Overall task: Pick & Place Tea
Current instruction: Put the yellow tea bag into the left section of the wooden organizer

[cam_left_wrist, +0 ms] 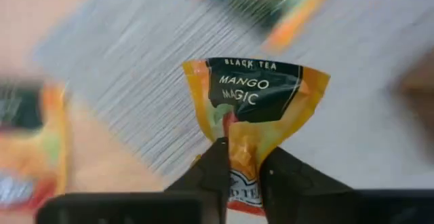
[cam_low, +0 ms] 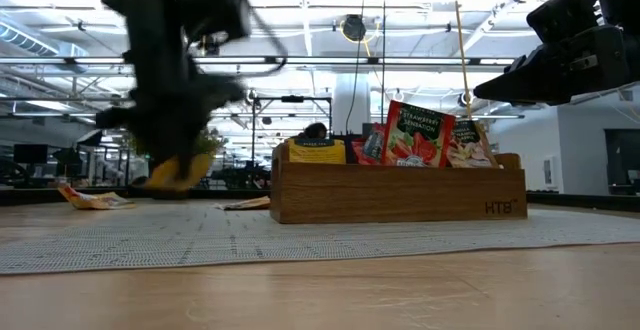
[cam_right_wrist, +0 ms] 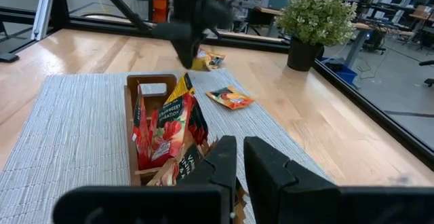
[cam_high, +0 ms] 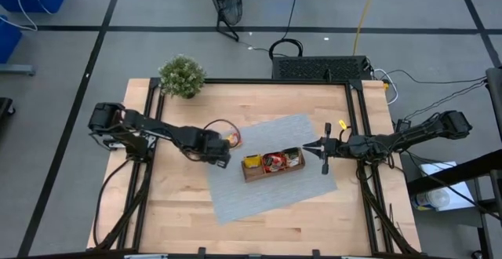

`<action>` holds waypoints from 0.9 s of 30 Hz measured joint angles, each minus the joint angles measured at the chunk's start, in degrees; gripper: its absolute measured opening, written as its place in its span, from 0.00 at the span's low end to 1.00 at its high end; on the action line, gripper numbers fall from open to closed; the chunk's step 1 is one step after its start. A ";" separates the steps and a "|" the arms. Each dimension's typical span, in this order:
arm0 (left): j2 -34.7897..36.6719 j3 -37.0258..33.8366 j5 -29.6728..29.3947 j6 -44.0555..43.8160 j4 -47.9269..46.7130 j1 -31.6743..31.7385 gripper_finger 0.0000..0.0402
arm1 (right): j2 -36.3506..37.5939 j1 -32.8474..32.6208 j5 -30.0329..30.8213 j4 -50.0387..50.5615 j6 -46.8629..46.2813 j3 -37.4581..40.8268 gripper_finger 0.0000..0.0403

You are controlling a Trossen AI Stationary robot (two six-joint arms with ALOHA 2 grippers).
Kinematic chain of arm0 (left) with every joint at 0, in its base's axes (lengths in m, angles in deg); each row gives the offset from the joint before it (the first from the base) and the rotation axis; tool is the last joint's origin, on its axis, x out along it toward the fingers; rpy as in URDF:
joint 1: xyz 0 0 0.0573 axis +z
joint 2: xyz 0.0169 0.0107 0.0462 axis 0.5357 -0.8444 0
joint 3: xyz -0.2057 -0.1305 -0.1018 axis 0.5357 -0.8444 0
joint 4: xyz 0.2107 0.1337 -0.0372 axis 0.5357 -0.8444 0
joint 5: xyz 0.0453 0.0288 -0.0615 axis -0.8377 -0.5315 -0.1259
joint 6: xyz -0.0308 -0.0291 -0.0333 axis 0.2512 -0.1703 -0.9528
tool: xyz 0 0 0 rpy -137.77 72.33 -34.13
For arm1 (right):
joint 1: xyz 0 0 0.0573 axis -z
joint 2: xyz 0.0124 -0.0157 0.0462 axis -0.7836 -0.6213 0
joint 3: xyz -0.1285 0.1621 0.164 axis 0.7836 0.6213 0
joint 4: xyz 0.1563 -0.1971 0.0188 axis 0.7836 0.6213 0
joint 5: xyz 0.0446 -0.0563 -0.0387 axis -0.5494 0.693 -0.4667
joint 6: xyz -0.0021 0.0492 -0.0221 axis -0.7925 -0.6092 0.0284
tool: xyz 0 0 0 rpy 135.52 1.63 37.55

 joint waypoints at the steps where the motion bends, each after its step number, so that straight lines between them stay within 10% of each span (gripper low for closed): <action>1: 0.35 1.20 -0.81 1.13 0.18 -0.04 0.15 | 0.00 0.00 0.00 0.02 0.00 0.00 0.04; 16: 0.05 9.92 -4.53 37.32 30.18 -9.72 0.16 | 0.00 0.00 0.02 0.02 0.00 0.00 0.04; 27: -8.15 9.82 -5.51 45.14 35.22 -7.71 0.14 | 0.00 0.00 0.02 -0.46 -0.02 0.00 0.04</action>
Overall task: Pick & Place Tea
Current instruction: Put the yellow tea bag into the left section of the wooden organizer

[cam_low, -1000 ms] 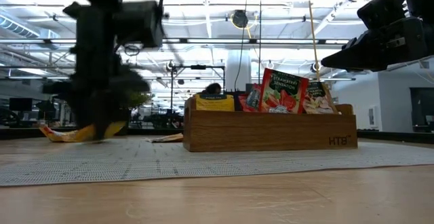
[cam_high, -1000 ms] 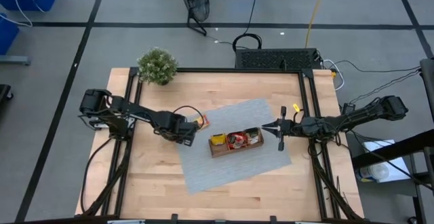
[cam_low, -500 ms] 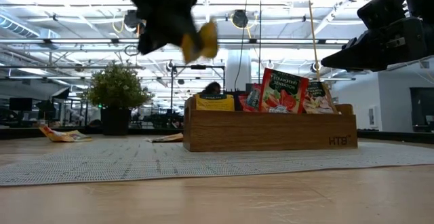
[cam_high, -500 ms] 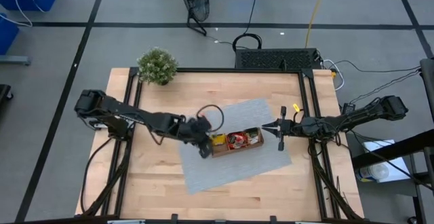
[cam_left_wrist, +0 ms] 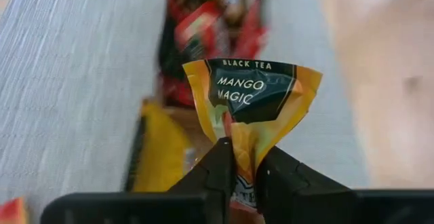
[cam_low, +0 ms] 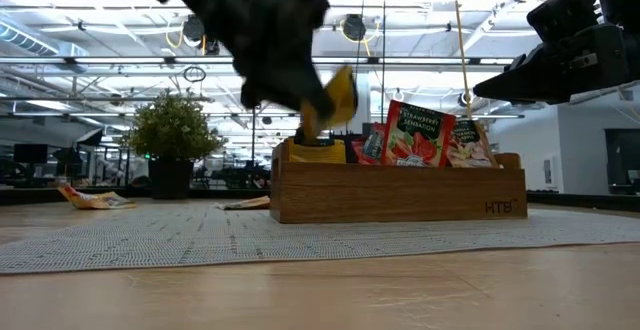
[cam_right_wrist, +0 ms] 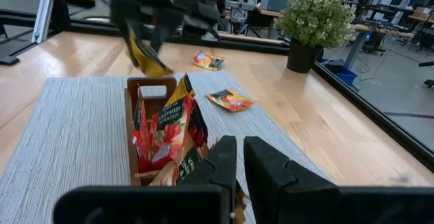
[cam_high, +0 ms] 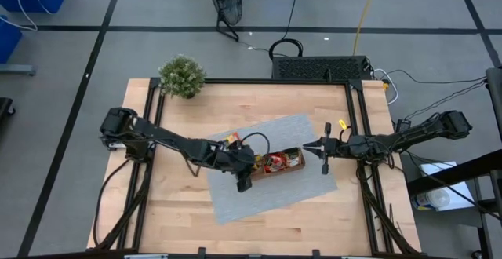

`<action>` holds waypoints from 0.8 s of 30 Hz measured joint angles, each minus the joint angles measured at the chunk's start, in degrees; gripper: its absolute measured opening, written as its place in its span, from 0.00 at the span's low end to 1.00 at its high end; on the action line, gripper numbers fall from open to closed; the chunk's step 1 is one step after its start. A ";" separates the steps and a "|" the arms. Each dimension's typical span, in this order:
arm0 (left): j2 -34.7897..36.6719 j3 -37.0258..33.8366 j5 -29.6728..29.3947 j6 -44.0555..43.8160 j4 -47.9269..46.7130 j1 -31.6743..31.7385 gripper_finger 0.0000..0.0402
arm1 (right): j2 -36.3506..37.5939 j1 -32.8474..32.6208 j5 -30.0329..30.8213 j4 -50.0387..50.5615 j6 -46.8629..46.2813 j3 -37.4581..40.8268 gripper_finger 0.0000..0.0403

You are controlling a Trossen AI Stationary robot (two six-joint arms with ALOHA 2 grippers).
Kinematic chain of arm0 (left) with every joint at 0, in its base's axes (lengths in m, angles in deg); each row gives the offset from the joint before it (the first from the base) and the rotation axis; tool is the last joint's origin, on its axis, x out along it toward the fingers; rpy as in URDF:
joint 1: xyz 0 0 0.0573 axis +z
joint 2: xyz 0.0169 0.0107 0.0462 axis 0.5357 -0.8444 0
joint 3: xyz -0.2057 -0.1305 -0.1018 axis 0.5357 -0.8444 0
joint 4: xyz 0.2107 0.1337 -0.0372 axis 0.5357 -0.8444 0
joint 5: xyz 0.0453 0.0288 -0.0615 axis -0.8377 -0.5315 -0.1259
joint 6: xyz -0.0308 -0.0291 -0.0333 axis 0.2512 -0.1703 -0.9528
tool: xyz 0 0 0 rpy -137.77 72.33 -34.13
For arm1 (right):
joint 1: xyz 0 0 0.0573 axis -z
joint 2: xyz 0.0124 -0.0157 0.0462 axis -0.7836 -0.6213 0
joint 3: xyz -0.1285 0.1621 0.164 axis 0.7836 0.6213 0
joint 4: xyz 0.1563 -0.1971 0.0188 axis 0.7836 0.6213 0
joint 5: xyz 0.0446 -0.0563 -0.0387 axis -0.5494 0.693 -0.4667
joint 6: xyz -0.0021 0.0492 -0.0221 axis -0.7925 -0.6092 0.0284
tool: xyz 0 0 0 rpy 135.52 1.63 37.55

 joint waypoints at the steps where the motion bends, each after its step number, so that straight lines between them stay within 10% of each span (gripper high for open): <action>1: -0.63 0.01 0.01 0.45 -0.40 0.52 0.13 | 0.00 0.00 0.00 -0.03 0.00 0.00 0.04; 10: -2.01 0.01 1.29 -2.32 -1.64 3.10 0.11 | 0.00 0.00 -0.04 0.05 0.00 0.00 0.04; 24: -2.01 0.01 4.04 -2.65 -2.51 2.55 0.40 | 0.00 0.00 -0.09 0.09 0.00 0.00 0.04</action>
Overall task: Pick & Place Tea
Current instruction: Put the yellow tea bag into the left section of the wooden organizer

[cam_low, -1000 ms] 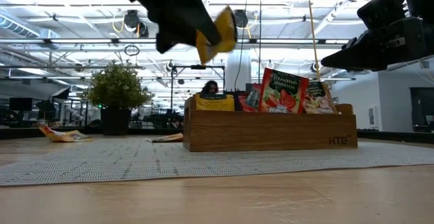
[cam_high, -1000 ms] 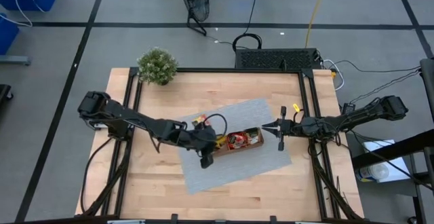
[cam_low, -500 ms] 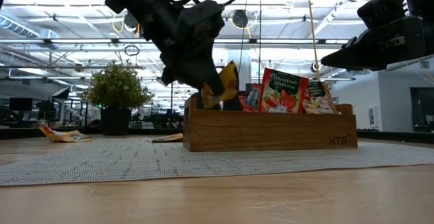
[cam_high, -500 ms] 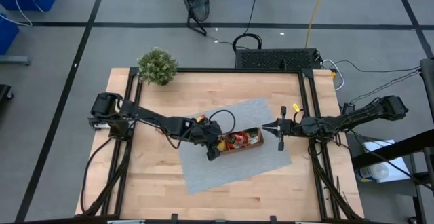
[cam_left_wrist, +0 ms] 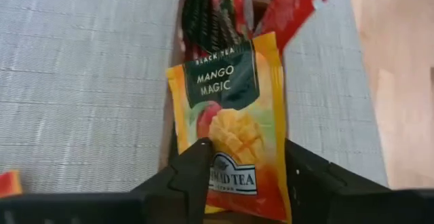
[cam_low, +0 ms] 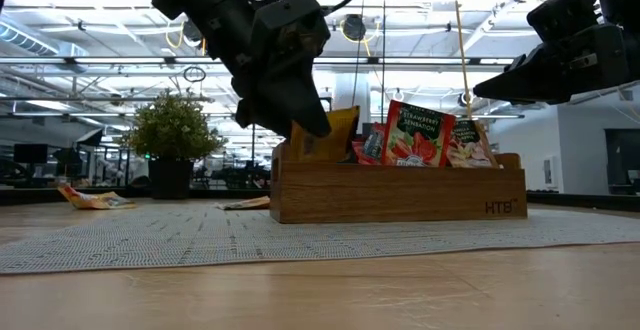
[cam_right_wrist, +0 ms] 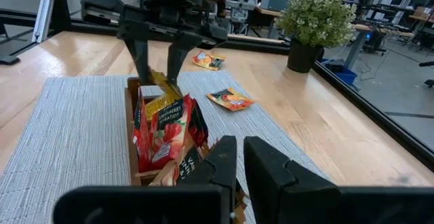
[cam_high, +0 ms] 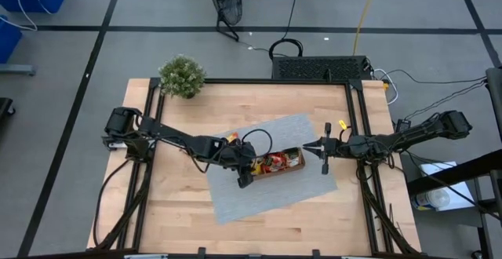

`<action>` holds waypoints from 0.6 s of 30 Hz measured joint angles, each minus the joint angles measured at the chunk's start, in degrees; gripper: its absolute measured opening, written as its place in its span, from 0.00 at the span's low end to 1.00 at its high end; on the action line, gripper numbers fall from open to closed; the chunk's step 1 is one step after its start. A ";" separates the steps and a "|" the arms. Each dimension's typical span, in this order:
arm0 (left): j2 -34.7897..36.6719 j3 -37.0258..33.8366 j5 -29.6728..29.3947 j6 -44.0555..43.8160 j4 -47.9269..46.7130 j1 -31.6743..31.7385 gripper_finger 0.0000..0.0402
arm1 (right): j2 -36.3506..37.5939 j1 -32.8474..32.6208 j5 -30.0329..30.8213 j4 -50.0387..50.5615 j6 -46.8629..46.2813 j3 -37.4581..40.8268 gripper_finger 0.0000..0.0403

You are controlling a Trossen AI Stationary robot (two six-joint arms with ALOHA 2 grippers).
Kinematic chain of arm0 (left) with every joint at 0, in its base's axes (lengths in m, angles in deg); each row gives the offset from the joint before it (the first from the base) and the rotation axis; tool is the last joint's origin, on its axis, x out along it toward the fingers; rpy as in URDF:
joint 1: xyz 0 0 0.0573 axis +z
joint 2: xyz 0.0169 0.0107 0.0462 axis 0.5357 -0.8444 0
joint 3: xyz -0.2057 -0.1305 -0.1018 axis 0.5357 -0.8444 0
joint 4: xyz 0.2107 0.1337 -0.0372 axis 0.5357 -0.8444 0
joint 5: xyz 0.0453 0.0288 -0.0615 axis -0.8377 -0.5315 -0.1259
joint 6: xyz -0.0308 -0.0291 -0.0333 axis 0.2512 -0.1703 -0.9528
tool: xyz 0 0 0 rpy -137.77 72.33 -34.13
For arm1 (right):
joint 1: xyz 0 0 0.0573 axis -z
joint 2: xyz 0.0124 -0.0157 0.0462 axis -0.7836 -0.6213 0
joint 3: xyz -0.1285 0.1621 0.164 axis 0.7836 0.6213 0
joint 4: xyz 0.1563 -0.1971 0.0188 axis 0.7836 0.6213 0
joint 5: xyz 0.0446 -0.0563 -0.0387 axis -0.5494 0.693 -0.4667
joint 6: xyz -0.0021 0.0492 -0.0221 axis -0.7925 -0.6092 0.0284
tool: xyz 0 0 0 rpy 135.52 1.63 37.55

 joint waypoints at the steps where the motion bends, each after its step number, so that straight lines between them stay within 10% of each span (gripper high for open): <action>1: 0.00 0.00 0.51 -0.08 0.00 0.00 0.41 | 0.00 0.00 -0.02 0.00 0.00 0.00 0.04; 18: 1.83 0.09 5.06 -3.27 -1.72 0.24 0.45 | 0.00 0.00 -0.04 0.00 0.00 0.00 0.04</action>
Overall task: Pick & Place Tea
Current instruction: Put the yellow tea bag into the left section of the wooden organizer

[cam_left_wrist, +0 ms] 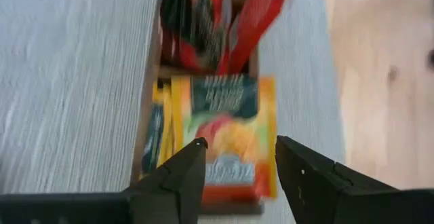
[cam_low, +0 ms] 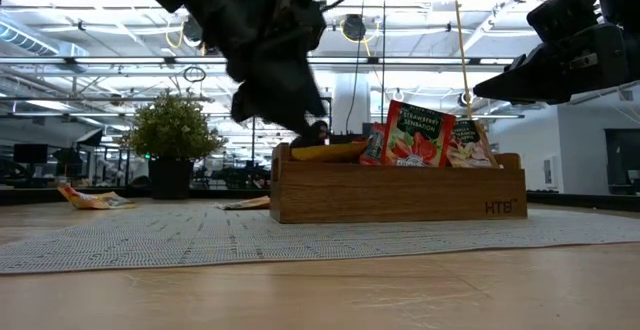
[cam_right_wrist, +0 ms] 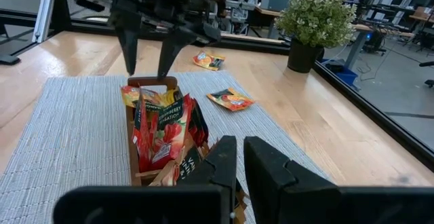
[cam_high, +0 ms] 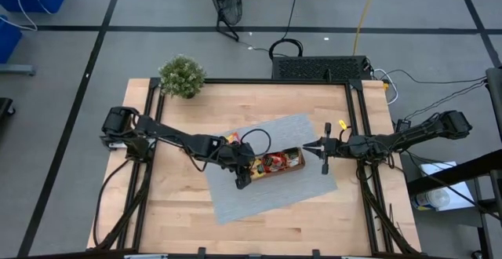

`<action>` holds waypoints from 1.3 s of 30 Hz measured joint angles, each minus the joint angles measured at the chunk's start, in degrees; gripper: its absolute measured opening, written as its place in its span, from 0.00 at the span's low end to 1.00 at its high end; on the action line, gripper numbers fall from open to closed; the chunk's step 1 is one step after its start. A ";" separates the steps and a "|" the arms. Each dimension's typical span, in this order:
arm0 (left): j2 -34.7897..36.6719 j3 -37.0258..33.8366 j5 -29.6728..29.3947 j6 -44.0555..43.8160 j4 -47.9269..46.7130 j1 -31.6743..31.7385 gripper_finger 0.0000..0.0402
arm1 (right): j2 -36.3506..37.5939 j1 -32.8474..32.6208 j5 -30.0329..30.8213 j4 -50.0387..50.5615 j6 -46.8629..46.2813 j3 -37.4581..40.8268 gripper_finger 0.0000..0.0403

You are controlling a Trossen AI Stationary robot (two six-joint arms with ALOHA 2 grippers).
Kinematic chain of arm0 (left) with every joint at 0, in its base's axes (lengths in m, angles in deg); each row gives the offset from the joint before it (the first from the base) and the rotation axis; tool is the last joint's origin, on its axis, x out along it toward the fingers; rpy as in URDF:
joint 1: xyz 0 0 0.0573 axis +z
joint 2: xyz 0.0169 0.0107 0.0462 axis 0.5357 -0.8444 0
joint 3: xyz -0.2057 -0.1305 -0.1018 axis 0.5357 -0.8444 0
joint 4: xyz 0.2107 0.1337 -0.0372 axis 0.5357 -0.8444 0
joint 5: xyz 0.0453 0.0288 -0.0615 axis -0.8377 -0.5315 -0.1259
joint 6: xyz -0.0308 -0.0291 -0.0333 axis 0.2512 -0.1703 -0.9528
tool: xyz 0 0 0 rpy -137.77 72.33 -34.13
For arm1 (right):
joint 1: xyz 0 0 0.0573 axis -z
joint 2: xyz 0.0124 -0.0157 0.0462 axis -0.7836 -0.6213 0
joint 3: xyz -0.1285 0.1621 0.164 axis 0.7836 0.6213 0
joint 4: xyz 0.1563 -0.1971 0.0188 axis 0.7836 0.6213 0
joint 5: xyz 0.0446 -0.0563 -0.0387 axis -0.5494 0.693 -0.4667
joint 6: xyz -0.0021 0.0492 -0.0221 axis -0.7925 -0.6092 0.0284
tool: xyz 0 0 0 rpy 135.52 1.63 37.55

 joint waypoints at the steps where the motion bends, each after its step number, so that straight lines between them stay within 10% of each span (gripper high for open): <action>1: 0.15 0.02 -0.24 -0.37 0.77 0.05 0.45 | 0.00 0.02 0.00 0.00 0.00 0.00 0.04; 10: 0.04 2.92 -0.06 -7.58 -1.75 -0.53 0.45 | -0.02 0.02 -0.02 -0.02 -0.01 0.00 0.04; 26: -29.98 47.54 -25.09 15.32 -46.88 -10.42 0.45 | -0.02 0.02 0.06 -0.06 0.07 0.00 0.04; 39: -30.59 49.40 -30.01 12.67 -49.27 -9.94 0.44 | -0.02 0.02 0.02 -0.15 0.04 0.00 0.04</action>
